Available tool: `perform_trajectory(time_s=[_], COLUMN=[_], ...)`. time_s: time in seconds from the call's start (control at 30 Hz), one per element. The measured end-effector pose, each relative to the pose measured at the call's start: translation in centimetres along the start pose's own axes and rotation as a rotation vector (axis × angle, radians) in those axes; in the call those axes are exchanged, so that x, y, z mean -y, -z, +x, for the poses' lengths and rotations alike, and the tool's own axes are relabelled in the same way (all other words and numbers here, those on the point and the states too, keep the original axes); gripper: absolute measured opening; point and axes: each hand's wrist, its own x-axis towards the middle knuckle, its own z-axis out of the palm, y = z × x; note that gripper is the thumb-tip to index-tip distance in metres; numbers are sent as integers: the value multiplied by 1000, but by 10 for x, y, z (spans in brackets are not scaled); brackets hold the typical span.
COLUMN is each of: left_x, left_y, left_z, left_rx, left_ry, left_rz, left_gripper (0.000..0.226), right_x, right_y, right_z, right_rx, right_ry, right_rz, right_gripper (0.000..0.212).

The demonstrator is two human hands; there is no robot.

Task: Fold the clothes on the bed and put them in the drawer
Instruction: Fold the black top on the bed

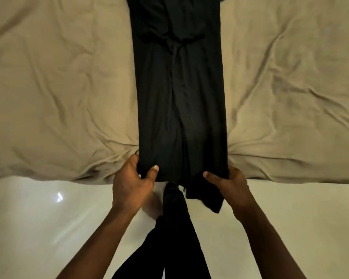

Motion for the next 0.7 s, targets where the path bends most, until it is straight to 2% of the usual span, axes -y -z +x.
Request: perform_trajectory(time_s=[0.1,0.17,0.27,0.33,0.47,0.53,0.6,0.7], left_x=[15,19,8,-8,-60,-93,-120,-149], left_y=[1,4,22,40,71,81,83,82], left_z=[-6,-12,-20,-17,15,45,85,141], left_rx=[181,270,318,327,267,232,257,281], left_ry=[73,89,111,137,221,215,230,342], left_rz=[-111,-126,-316,-424,-668,-675,-708,-814], left_gripper=[41,31,10,22,46,38,10,18], right_x=[-14,-17,-3,21,85,124,163,218], right_y=[-5,-4,9,21,39,43,45,39], right_z=[-10,-17,-27,-34,-22,-3,29,67], right_rx=[164,155,198,267,234,212,170,183], right_ry=[-50,-56,-74,-19,48,13,-30,-17], right_rz=[106,173,359,392,440,438,451,414], right_gripper=[26,31,63,51,14,11,13,16])
